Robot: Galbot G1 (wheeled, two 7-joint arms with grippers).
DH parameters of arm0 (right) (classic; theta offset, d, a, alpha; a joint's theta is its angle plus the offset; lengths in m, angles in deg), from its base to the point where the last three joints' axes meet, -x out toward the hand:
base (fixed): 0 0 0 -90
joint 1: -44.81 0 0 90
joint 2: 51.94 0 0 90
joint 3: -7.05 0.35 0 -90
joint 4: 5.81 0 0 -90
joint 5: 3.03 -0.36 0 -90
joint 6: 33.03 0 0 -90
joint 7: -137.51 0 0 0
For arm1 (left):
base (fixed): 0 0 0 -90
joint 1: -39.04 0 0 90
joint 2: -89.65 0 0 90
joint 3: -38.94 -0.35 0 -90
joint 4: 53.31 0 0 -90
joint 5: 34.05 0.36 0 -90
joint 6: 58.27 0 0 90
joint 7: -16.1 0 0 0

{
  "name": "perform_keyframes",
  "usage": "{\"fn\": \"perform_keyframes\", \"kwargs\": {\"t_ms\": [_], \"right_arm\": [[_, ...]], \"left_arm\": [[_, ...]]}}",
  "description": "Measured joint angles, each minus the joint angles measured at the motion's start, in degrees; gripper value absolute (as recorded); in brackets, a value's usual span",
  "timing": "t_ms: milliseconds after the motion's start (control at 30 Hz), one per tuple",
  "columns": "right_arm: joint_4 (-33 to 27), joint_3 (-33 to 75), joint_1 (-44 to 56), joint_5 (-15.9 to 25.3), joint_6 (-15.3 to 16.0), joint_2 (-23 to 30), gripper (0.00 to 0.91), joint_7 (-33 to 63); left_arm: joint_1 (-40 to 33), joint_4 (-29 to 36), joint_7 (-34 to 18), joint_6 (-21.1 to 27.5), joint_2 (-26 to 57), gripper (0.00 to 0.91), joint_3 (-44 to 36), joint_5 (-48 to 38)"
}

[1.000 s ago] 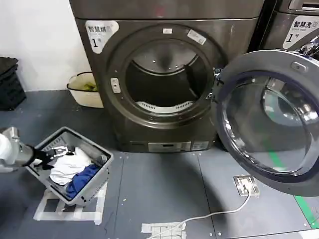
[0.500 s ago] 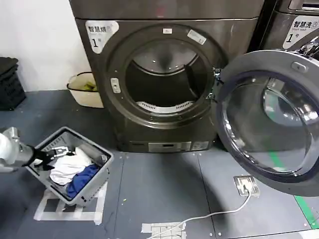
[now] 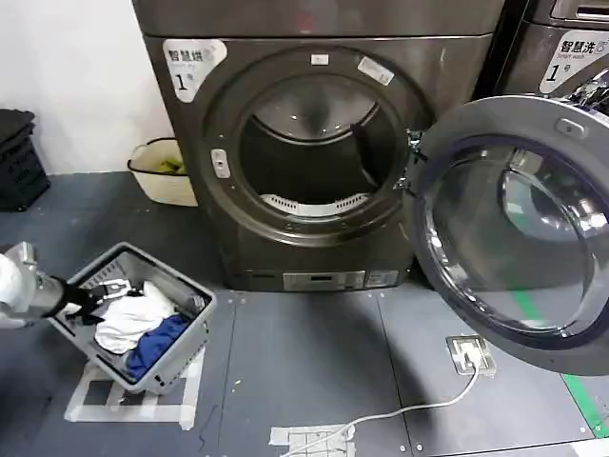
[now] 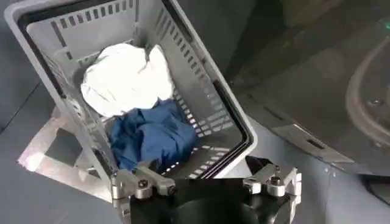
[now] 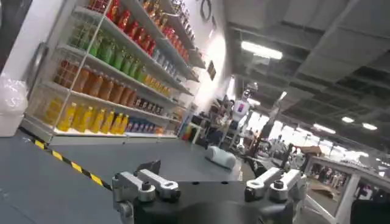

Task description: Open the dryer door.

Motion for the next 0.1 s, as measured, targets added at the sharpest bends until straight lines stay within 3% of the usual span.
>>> {"fn": "perform_keyframes", "kwargs": {"t_ms": [100], "right_arm": [[0.00, 0.01, -0.04, 0.00, 0.02, 0.00, 0.907, -0.02]], "left_arm": [[-0.03, 0.00, 0.00, 0.00, 0.02, 0.907, 0.00, 0.04]]}}
